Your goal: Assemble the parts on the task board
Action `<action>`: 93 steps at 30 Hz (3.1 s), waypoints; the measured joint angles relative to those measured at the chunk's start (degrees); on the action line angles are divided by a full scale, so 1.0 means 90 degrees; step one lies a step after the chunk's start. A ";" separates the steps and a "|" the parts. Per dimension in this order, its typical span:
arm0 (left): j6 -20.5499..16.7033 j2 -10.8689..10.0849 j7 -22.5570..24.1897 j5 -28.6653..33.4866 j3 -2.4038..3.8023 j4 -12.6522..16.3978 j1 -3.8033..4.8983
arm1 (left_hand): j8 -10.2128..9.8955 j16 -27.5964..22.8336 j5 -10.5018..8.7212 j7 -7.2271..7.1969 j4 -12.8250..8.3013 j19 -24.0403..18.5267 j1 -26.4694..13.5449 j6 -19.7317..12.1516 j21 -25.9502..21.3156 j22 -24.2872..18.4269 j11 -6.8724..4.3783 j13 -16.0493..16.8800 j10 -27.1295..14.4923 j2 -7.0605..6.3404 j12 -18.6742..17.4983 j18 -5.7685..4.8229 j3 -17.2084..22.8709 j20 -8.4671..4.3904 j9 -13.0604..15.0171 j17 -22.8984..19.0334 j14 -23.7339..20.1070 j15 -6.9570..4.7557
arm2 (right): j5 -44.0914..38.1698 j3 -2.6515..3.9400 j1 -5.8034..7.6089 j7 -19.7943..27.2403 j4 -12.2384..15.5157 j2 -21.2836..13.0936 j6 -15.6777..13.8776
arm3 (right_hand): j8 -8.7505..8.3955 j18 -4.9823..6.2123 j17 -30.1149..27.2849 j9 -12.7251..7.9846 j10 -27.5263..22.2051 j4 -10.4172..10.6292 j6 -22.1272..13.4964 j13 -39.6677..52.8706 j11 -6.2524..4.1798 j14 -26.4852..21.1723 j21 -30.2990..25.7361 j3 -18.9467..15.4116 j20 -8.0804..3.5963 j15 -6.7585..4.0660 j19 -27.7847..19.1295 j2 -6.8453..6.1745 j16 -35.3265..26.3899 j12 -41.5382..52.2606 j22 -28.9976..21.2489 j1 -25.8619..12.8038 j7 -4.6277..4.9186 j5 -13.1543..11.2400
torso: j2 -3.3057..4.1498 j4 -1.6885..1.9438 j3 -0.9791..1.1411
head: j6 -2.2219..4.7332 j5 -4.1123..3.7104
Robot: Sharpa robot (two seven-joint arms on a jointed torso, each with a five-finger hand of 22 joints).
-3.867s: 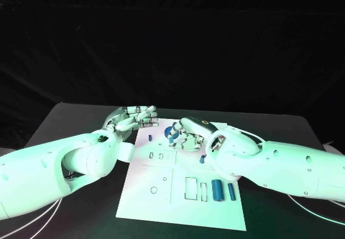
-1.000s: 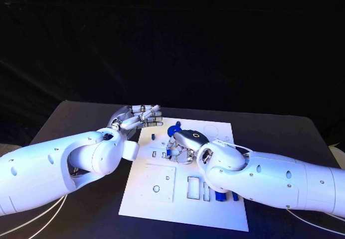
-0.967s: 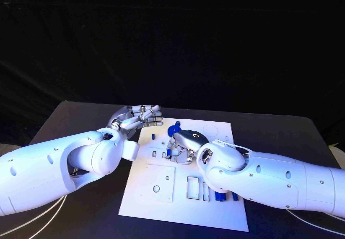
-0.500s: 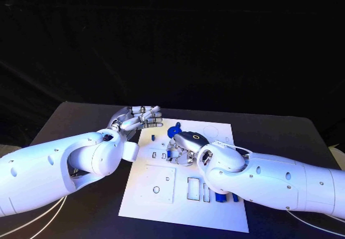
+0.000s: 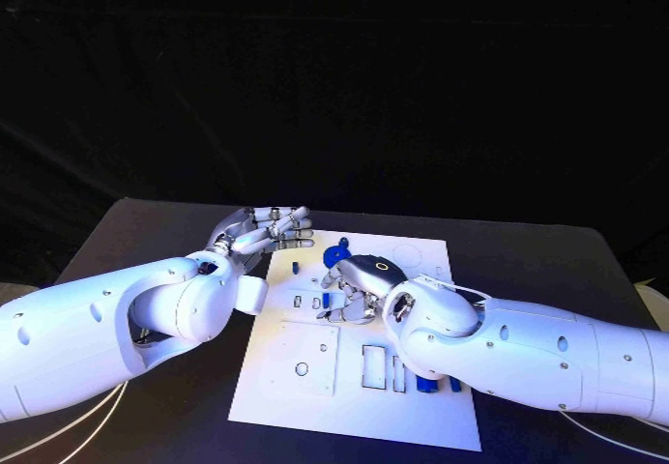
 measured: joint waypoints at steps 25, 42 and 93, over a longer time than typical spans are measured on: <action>0.1596 0.0435 -0.3137 -0.3447 -0.0003 -0.0962 0.0431 | 0.0614 0.7629 0.0000 -0.0645 0.0162 0.3447 -0.0874 0.1134 0.5520 0.5139 -0.0969 0.2697 0.1552 0.0025 0.3312 -0.0351 -0.0495 -0.1290 0.0565 0.7330 0.3316 -0.1178 | 0.3150 0.0091 0.0736 0.2598 0.1296 -0.2515 -0.0826 | 0.0198 0.0103 -0.0002 -0.0043 -0.0283 -0.0091 0.0120 -0.0266 -0.0035 0.0000 -0.0756 -0.0062 0.0043 0.0000 -0.0365 0.0425 -0.0248 -0.0222 0.0003 0.0579 -0.0071 0.0285 | -0.0310 -0.0115 0.0063 | -0.0103 0.0135; 0.2936 0.1286 -0.5365 -0.6442 -0.0070 -0.1338 0.0732 | 0.1859 0.9123 0.0000 -0.0972 0.0211 0.4757 -0.1584 0.1167 0.6825 0.7026 -0.1241 0.6750 0.2355 0.0035 0.7240 -0.0742 -0.0881 -0.1459 0.1809 0.7656 0.3315 -0.1382 | 0.3698 0.0087 0.0810 0.2568 0.1272 -0.2879 -0.0770 | 0.0224 0.0102 -0.0003 -0.0035 -0.0268 -0.0118 0.0184 -0.0266 -0.0050 0.0000 -0.0787 -0.0089 0.0020 -0.0001 -0.0388 0.0425 -0.0283 -0.0222 0.0003 0.0579 -0.0090 0.0320 | -0.0424 -0.0123 0.0116 | -0.0235 0.0189; 0.3923 0.2135 -0.6486 -0.6959 -0.0364 -0.1988 0.0746 | 0.2140 0.9122 0.0000 -0.1062 0.0220 0.4847 -0.1692 0.1028 0.6930 0.7023 -0.1295 0.7065 0.2456 0.0084 0.7452 -0.0739 -0.1081 -0.1502 0.2333 0.7653 0.3316 -0.1428 | 0.3789 0.0086 0.0810 0.2372 0.1078 -0.2709 -0.0719 | 0.0297 0.0102 0.0000 -0.0037 -0.0260 -0.0047 0.0205 -0.0305 -0.0058 -0.0023 -0.0855 -0.0196 -0.0003 -0.0025 -0.0410 0.0425 -0.0308 -0.0222 -0.0001 0.0579 -0.0112 0.0443 | -0.0379 -0.0126 0.0106 | -0.0485 0.0185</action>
